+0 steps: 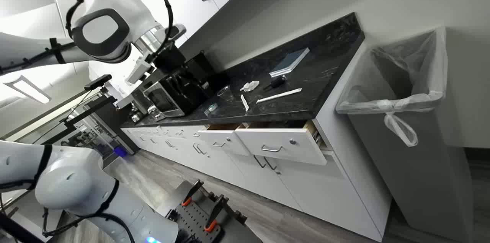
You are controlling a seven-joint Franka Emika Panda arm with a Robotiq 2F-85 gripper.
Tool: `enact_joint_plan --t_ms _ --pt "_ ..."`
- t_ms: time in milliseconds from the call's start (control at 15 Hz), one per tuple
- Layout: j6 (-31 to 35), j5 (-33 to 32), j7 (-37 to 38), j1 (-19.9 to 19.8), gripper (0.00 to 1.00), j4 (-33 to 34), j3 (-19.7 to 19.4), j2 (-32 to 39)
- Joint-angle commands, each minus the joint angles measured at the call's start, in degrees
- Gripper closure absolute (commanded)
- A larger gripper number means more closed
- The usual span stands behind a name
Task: Put the paper in the bin
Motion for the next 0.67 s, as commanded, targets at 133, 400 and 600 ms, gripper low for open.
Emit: enact_joint_plan --t_ms 133,400,600 --pt "-0.1 0.4 -0.3 -0.5 0.00 0.1 0.5 0.1" --pt "-0.1 0.4 -0.3 -0.5 0.00 0.1 0.5 0.1" --pt "0.8 0.8 0.0 -0.1 0.00 -0.1 0.7 0.1"
